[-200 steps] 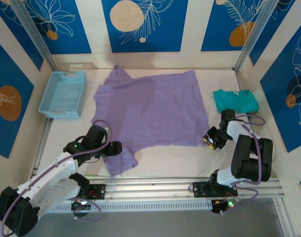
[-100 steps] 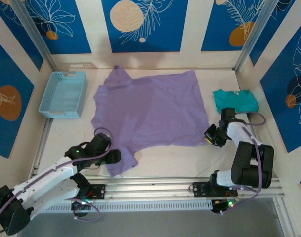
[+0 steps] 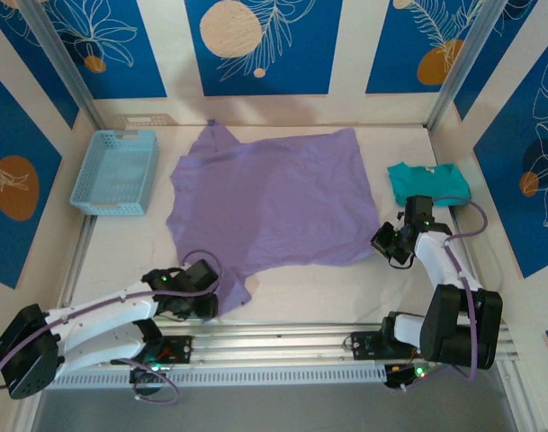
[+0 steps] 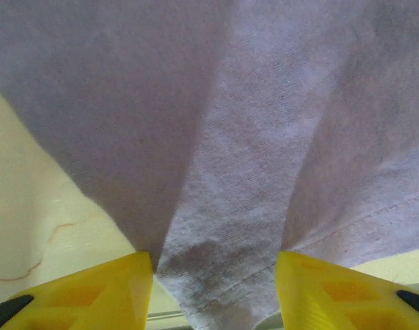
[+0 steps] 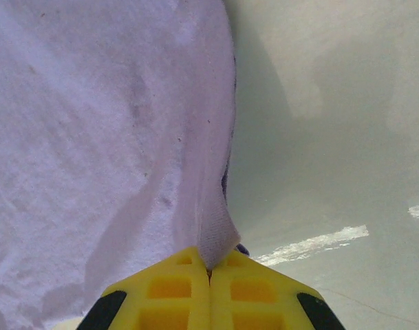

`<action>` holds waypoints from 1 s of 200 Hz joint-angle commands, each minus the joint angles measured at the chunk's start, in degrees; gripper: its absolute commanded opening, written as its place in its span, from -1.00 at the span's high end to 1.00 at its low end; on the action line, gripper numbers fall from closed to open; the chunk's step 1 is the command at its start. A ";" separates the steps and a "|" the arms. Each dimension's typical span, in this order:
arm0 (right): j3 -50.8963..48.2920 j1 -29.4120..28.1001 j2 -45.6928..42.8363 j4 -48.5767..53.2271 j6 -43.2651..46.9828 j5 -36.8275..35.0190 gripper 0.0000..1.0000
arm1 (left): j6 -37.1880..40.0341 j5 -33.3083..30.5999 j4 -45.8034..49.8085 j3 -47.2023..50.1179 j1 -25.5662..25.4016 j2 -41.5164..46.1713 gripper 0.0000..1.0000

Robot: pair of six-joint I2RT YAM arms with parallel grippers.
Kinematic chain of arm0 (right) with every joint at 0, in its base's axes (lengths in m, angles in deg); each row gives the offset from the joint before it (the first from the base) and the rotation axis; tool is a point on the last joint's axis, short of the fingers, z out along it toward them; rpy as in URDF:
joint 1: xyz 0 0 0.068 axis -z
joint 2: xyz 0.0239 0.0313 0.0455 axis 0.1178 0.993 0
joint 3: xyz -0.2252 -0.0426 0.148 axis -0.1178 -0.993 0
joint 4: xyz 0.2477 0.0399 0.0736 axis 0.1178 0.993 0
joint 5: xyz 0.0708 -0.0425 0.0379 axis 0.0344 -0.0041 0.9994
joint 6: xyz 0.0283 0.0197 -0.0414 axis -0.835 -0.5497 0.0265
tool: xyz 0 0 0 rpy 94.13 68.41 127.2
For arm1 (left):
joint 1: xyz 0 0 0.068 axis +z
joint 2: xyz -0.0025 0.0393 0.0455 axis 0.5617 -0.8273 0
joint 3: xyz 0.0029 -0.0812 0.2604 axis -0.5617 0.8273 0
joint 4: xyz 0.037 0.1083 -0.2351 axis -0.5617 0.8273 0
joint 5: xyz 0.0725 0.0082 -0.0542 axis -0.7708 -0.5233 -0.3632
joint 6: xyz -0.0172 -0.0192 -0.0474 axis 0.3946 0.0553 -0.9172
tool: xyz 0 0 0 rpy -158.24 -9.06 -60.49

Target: Fold the inside-out t-shirt

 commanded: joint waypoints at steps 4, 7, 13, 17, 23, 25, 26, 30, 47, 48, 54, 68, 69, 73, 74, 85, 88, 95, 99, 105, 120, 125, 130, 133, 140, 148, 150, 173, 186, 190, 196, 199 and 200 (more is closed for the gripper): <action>-1.22 0.06 -2.15 -0.22 0.84 2.80 0.96 | -0.99 1.04 -1.03 0.36 -1.08 -1.15 0.10; -1.24 0.13 -2.30 -0.27 0.87 2.84 0.96 | -1.03 0.91 -0.98 0.48 -1.17 -1.13 0.12; -1.32 0.22 -2.58 -0.28 0.83 2.80 0.96 | -1.13 0.71 -0.79 0.56 -1.21 -1.12 0.15; -1.38 0.26 -2.73 -0.26 0.78 2.79 0.96 | -1.30 0.56 -0.70 0.66 -1.33 -1.14 0.16; -1.34 0.37 -2.83 -0.21 0.70 2.80 0.96 | -1.44 0.40 -0.76 0.81 -1.44 -1.07 0.18; -1.41 0.38 -2.86 -0.20 0.76 2.80 0.96 | -1.56 0.38 -0.77 0.94 -1.40 -1.06 0.19; -1.33 0.40 -2.87 -0.20 0.75 2.84 0.96 | -1.63 0.38 -0.82 1.00 -1.43 -1.09 0.19; -1.30 0.49 -2.87 -0.13 0.70 2.80 0.96 | -1.81 0.37 -0.99 1.23 -1.47 -0.96 0.20; -1.18 0.51 -3.00 0.14 0.66 2.76 0.96 | -2.50 0.77 -1.66 2.27 -1.73 -0.90 0.24; -1.13 0.55 -3.03 0.19 0.66 2.73 0.96 | -2.54 0.75 -1.66 2.33 -1.73 -0.88 0.24; -1.09 0.49 -3.12 0.32 0.66 2.67 0.96 | -2.70 0.73 -1.59 2.59 -1.90 -0.82 0.28; -1.18 0.59 -3.61 0.42 0.56 2.38 0.96 | -3.06 0.29 -0.93 2.99 -2.17 -0.20 0.38; -1.17 0.59 -3.64 0.42 0.56 2.37 0.96 | -3.08 0.29 -0.90 3.04 -2.17 -0.13 0.39; -1.17 0.59 -3.74 0.48 0.57 2.30 0.96 | -3.10 0.08 -0.68 3.16 -2.17 0.27 0.43; -1.21 0.59 -3.79 0.49 0.53 2.29 0.96 | -3.10 0.05 -0.60 3.17 -2.17 0.41 0.44; -1.33 0.67 -4.24 0.60 0.35 2.19 0.96 | -3.30 -0.97 0.51 3.19 -2.17 1.92 0.59; -1.42 0.68 -4.40 0.59 0.31 2.19 0.96 | -3.38 -1.29 0.84 3.18 -2.17 2.51 0.63; -1.72 0.68 -4.81 0.60 0.13 2.10 0.96 | -3.54 -2.16 1.70 3.11 -2.17 3.97 0.73; -1.89 0.76 -5.09 0.59 0.08 2.09 0.96 | -3.70 -2.73 2.30 3.02 -2.10 4.91 0.79; -2.16 0.89 -5.62 0.59 -0.17 2.01 0.96 | -3.79 -3.70 3.40 2.71 -1.93 6.29 0.86; -2.79 1.42 -7.17 0.82 -0.46 1.32 0.96 | -4.21 -6.12 6.68 1.28 -1.39 10.36 0.97; -2.93 1.66 -7.90 0.92 -0.56 1.05 0.95 | -4.28 -6.74 7.88 0.66 -1.08 11.78 1.00; -3.09 1.86 -8.67 0.94 -0.76 0.69 0.95 | -4.41 -7.26 9.02 -0.09 -0.69 13.43 1.00; -3.22 1.99 -9.17 0.92 -0.87 0.60 0.95 | -4.38 -7.54 9.75 -0.54 -0.41 14.32 1.00; -3.45 2.32 -10.30 0.84 -1.09 0.19 0.95 | -4.52 -8.28 11.25 -1.74 0.20 16.76 1.00; -3.82 2.68 -11.67 0.81 -1.45 -0.30 0.94 | -4.64 -8.87 12.63 -3.31 0.94 19.50 1.00; -3.87 2.83 -12.01 0.82 -1.52 -0.48 0.95 | -4.61 -8.99 12.92 -3.72 1.22 20.14 1.00; -4.57 3.74 -15.42 0.08 -1.73 -0.79 0.93 | -1.69 -9.75 14.63 -8.81 5.93 24.93 1.00; -3.97 3.84 -15.74 -0.35 -1.64 0.12 0.93 | 2.43 -9.77 14.86 -12.16 9.84 24.13 1.00; -3.67 3.78 -15.55 -0.57 -1.57 0.64 0.93 | 3.87 -9.66 14.95 -13.22 11.34 23.46 1.00; -3.06 3.75 -14.97 -0.77 -1.47 1.45 0.93 | 6.20 -8.92 14.66 -14.55 13.60 22.19 1.00; -2.69 3.75 -14.66 -0.95 -1.48 1.88 0.92 | 7.35 -8.22 14.20 -15.28 14.90 21.51 1.00; -2.63 3.75 -14.52 -0.97 -1.42 1.99 0.92 | 7.84 -7.96 14.09 -15.46 15.33 21.32 1.00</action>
